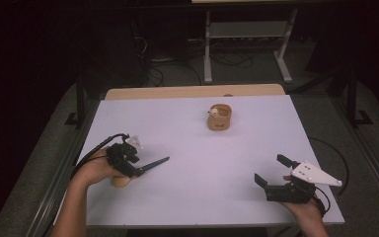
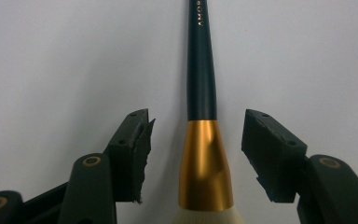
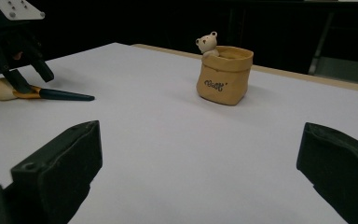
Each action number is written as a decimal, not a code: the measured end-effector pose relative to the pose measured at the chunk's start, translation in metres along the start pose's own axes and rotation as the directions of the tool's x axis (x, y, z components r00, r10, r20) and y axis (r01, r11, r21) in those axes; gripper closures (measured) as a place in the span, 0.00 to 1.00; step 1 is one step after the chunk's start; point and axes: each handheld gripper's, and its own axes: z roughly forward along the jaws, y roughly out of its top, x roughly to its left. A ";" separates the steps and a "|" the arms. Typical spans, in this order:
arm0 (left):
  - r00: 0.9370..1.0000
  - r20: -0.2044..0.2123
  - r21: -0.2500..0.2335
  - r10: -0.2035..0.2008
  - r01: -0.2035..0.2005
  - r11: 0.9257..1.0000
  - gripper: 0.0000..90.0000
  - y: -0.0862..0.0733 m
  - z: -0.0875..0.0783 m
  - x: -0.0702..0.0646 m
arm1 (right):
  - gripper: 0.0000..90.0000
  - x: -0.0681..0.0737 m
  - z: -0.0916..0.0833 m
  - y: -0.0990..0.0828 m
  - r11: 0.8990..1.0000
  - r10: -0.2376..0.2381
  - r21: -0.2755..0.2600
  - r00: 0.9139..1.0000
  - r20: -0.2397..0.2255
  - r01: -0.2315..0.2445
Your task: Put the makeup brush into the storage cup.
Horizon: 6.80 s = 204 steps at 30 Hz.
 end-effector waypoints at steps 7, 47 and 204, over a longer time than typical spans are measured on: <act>1.000 0.011 0.044 -0.008 0.008 0.999 0.50 -0.003 0.003 0.002 | 0.00 0.000 0.000 0.000 1.000 0.002 0.001 1.000 0.001 -0.002; 1.000 0.017 0.168 0.009 -0.011 0.986 0.67 -0.004 0.008 -0.001 | 0.00 0.000 0.000 0.000 1.000 0.008 0.005 1.000 0.004 -0.008; 0.871 0.233 -0.144 0.432 -0.409 0.901 0.70 0.121 -0.015 -0.081 | 0.62 0.100 0.152 0.079 0.696 -0.282 0.314 0.648 -0.708 0.646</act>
